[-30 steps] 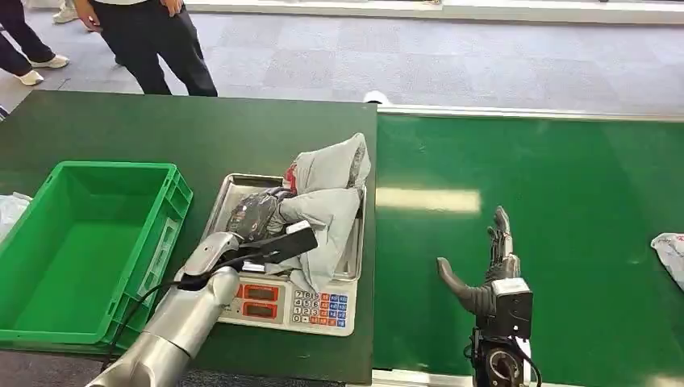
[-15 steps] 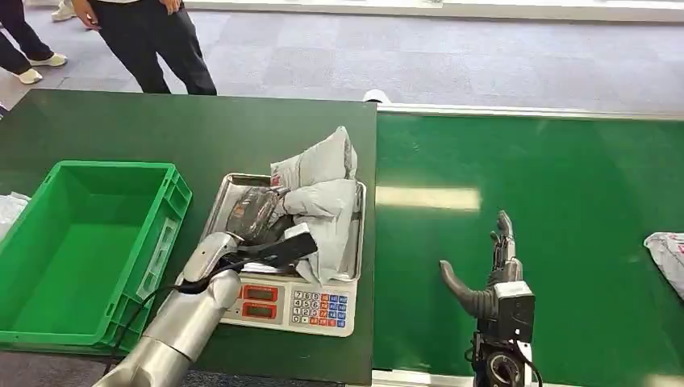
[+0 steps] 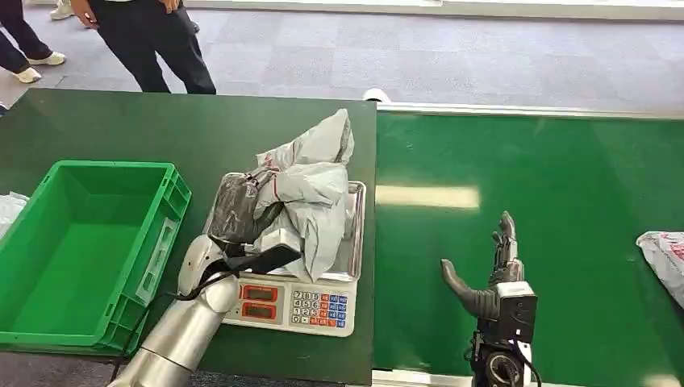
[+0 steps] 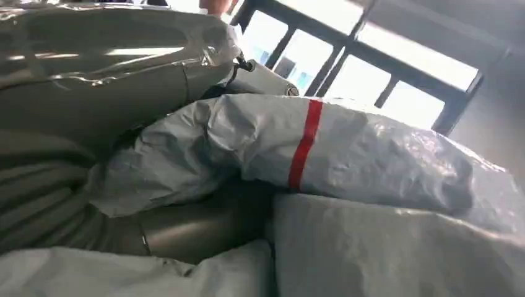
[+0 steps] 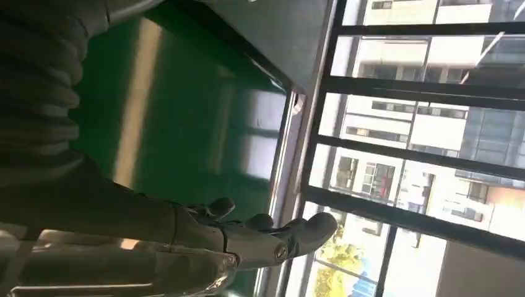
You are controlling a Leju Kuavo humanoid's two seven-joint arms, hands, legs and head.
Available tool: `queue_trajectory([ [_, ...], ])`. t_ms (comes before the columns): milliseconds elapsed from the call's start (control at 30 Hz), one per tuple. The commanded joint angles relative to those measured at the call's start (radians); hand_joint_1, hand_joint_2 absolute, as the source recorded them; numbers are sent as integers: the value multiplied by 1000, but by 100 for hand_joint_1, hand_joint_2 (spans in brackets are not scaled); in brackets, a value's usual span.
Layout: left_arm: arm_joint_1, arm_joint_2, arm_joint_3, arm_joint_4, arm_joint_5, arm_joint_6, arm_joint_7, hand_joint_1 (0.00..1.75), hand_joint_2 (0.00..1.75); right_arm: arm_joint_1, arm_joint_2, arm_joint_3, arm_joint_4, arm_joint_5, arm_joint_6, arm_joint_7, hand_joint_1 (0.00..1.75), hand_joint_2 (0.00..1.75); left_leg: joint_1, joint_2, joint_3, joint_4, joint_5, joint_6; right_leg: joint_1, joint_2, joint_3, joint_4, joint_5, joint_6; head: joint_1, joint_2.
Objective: Moved the parcel from conveyor to table for the left to box.
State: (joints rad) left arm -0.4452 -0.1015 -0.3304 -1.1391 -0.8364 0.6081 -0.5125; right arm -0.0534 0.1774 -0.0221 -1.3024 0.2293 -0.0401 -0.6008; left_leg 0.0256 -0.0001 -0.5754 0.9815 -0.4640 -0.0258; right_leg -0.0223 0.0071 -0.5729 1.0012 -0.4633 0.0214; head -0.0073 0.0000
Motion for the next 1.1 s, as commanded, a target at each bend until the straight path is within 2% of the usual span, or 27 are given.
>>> queue_trajectory([
  [33,59,-35,125,-145,33,90,-164,175,175,-24,-16,15,54,-28,-30,-11,0,175,0,1,1,0,0,2,0,0,0,0,0,-2,0,0],
  [67,84,-54,170,-198,12,90,-186,175,175,-20,-20,21,55,-33,-34,-14,0,175,0,2,1,-1,0,2,0,1,1,-1,0,-2,0,0],
  [167,91,-57,179,-211,6,90,-186,175,175,-19,-22,23,56,-34,-36,-15,0,175,0,3,1,-1,-1,2,0,2,1,-1,0,-2,0,0],
  [200,122,-83,248,-305,-59,90,-186,175,175,-13,-29,32,58,-39,-41,-20,0,175,0,2,1,0,-1,2,1,1,0,-1,0,-2,0,0],
  [267,135,-80,266,-330,-76,90,-186,175,175,-12,-31,33,65,-42,-44,-25,0,175,0,1,0,0,0,1,0,0,0,0,0,-1,0,0],
  [300,145,-108,323,-385,-160,90,-186,175,175,-13,-34,38,70,-48,-51,-29,0,175,0,1,0,0,0,2,1,1,0,0,0,-2,0,0],
  [500,148,-123,484,-444,-231,90,-186,175,175,-20,-40,52,78,-64,-61,-27,0,175,0,3,1,-1,-1,2,0,2,0,-1,0,-2,0,0],
  [600,142,-146,546,-437,-271,90,-186,175,175,-18,-37,54,75,-66,-63,-26,0,175,0,3,1,-1,0,2,0,3,0,-1,1,-2,0,0],
  [633,127,-185,626,-402,-298,90,-186,175,175,-13,-37,56,68,-67,-65,-24,0,175,0,3,2,-2,0,3,1,2,1,-1,1,-3,0,0],
  [700,98,-214,750,-350,-307,90,-186,175,175,-8,-34,60,61,-68,-72,-20,0,175,0,1,1,-1,0,2,0,0,0,-1,0,-2,0,0],
  [800,96,-202,759,-342,-287,90,-186,175,175,-7,-35,60,61,-68,-73,-19,0,175,0,3,2,-2,0,2,0,2,1,-1,1,-2,0,0],
  [833,76,-221,824,-317,-305,90,-186,175,175,-8,-35,60,63,-69,-75,-18,0,175,0,3,1,-1,0,2,0,2,1,-1,1,-2,0,0],
  [900,56,-224,877,-293,-310,90,-186,175,175,-8,-31,56,65,-69,-74,-18,0,175,0,1,0,-1,0,1,0,0,0,0,0,-1,0,0],
  [1100,42,-219,924,-280,-283,90,-186,175,175,-12,-27,49,65,-69,-72,-18,0,175,0,1,0,-1,0,1,0,0,-1,0,0,-1,0,0],
])
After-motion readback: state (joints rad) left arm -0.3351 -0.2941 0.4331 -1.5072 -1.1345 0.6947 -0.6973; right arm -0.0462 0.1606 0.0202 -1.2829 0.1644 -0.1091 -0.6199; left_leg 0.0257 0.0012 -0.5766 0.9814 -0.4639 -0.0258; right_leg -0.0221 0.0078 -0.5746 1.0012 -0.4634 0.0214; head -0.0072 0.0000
